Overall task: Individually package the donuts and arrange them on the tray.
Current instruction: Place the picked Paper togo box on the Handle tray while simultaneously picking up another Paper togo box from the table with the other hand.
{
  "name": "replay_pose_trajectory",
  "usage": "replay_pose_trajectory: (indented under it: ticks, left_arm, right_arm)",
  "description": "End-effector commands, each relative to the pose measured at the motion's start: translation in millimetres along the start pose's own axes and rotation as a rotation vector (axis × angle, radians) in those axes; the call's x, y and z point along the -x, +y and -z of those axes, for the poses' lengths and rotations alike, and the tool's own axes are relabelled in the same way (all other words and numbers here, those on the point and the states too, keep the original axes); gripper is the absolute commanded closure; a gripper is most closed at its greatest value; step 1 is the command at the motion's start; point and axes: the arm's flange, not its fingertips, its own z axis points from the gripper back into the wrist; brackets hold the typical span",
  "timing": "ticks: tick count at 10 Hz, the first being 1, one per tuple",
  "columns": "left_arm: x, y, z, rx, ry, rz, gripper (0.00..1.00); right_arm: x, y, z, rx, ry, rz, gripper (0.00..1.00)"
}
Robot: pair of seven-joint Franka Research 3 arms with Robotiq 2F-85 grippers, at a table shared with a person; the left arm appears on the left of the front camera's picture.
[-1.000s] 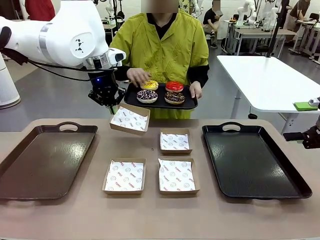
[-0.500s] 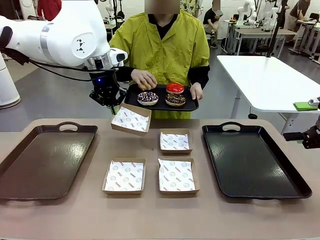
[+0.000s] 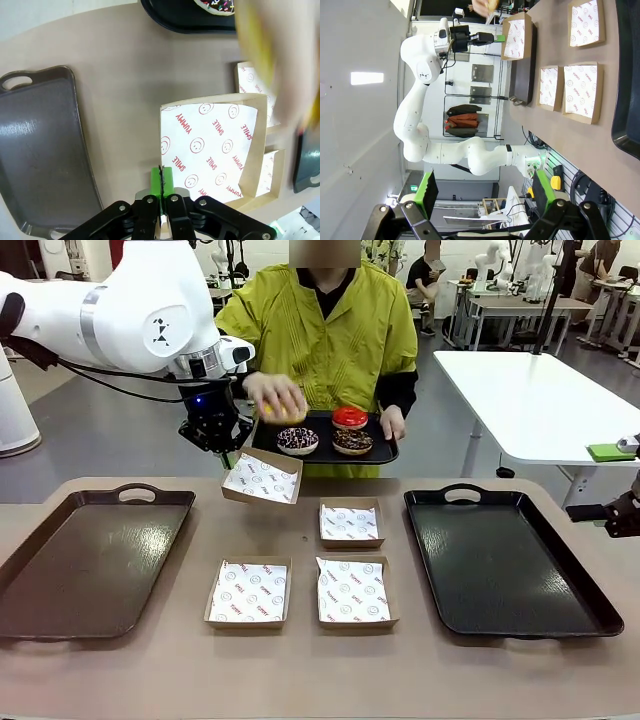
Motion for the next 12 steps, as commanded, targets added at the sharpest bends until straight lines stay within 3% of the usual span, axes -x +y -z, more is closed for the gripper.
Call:
replay_pose_trajectory:
  ticks: [1,12]
  left_arm:
    - [-1.4,1.8,-2.5,-0.002,-0.011,0.0,1.0]
    - [-1.4,1.8,-2.5,-0.002,-0.011,0.0,1.0]
  right_arm:
    - [-1.5,0.1,0.5,-0.018,-0.003,-0.006,0.0]
    - [-1.5,0.1,0.5,-0.018,-0.003,-0.006,0.0]
